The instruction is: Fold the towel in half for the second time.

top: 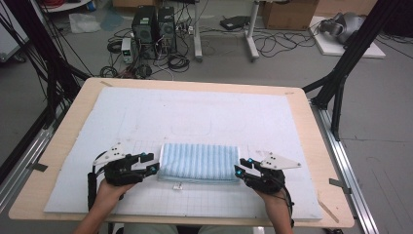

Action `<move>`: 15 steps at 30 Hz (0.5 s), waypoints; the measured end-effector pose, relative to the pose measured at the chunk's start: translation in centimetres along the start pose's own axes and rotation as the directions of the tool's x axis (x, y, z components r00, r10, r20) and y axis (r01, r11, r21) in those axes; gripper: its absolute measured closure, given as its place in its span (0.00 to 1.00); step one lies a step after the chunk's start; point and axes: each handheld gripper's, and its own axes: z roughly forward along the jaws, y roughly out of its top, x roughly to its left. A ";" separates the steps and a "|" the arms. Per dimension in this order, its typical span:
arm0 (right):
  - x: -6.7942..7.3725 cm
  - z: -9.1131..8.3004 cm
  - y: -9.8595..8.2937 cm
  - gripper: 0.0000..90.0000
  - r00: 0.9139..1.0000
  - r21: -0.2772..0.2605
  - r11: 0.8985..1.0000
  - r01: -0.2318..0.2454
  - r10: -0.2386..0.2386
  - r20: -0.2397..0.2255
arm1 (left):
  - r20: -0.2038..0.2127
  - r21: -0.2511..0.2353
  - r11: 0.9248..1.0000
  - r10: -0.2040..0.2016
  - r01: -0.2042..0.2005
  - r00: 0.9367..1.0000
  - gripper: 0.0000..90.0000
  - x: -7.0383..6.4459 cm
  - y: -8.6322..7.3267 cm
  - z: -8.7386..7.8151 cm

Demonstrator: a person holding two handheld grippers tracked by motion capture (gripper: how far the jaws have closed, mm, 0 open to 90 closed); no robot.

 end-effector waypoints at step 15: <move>1.3 4.8 1.0 0.64 0.995 0.165 0.983 0.075 -0.085 0.053 | -0.026 0.109 0.994 0.028 -0.025 0.999 0.73 0.3 0.3 3.4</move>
